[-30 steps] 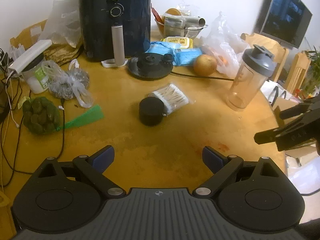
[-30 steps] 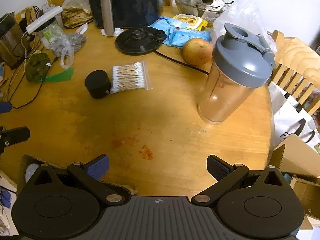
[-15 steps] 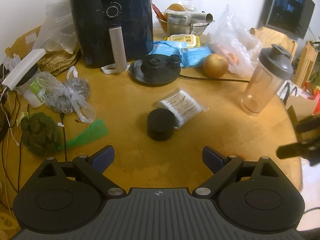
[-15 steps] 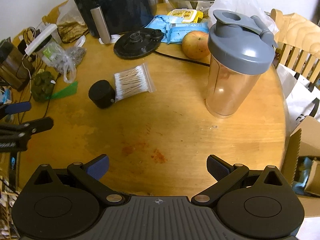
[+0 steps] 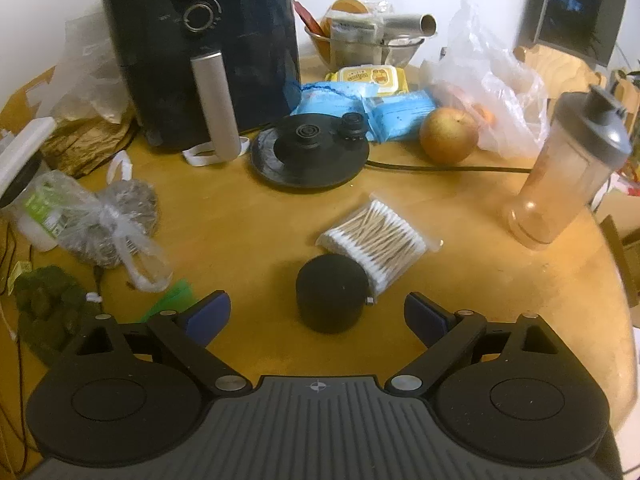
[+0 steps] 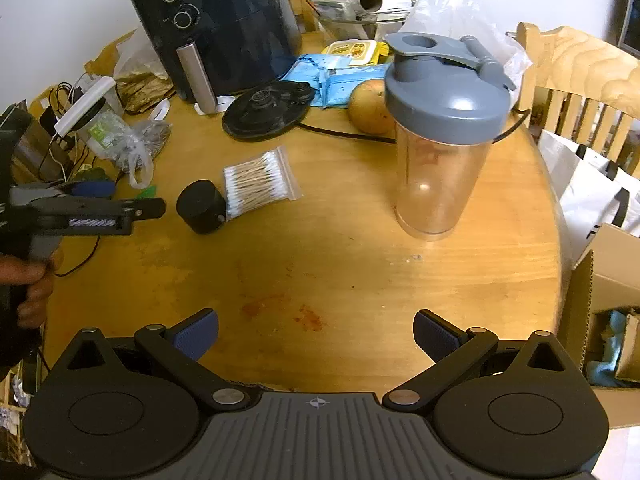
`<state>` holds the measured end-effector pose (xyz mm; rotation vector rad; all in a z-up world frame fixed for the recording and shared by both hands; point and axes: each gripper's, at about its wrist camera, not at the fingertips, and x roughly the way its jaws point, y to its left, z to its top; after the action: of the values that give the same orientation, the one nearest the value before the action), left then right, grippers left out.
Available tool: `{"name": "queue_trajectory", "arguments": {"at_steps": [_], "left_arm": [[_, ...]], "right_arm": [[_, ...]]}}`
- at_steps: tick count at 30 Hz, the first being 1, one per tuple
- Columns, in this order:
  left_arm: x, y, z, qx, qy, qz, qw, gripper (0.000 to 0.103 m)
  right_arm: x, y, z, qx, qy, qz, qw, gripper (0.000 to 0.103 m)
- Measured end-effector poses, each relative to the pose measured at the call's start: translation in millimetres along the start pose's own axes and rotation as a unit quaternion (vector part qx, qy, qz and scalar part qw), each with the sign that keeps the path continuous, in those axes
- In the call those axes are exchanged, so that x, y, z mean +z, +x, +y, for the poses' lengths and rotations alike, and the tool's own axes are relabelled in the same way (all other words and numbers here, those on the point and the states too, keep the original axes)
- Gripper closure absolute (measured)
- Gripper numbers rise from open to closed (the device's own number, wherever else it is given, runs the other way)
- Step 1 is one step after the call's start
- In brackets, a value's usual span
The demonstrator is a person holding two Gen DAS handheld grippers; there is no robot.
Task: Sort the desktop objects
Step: 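Withdraw the left tool from the box and grasp the black roll, then lift the black roll with the left tool while the right tool approaches the cotton swab bag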
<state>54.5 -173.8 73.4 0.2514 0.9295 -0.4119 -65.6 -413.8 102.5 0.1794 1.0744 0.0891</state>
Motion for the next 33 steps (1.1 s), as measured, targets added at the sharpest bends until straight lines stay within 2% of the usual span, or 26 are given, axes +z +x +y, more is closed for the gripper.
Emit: {"name": "queue_trajectory", "arguments": {"at_steps": [2, 4, 8, 18, 33], "left_arm": [[2, 10, -1, -0.001, 0.001, 0.000, 1.0000, 0.008], [4, 20, -1, -0.002, 0.001, 0.006, 1.0000, 0.017], [7, 36, -4, -0.003, 0.009, 0.016, 0.9998, 0.021], [8, 63, -12, -0.007, 0.022, 0.037, 0.9990, 0.045], [8, 70, -9, -0.015, 0.005, 0.043, 0.9990, 0.047]], "right_arm": [[-2, -1, -2, -0.004, 0.004, -0.001, 1.000, 0.000], [-3, -2, -5, -0.007, 0.010, -0.003, 1.000, 0.000], [-8, -3, -12, -0.015, 0.022, 0.000, 1.000, 0.000], [-18, -8, -26, -0.033, 0.047, 0.003, 0.998, 0.000], [-22, -10, -27, -0.036, 0.047, 0.004, 0.998, 0.000]]}}
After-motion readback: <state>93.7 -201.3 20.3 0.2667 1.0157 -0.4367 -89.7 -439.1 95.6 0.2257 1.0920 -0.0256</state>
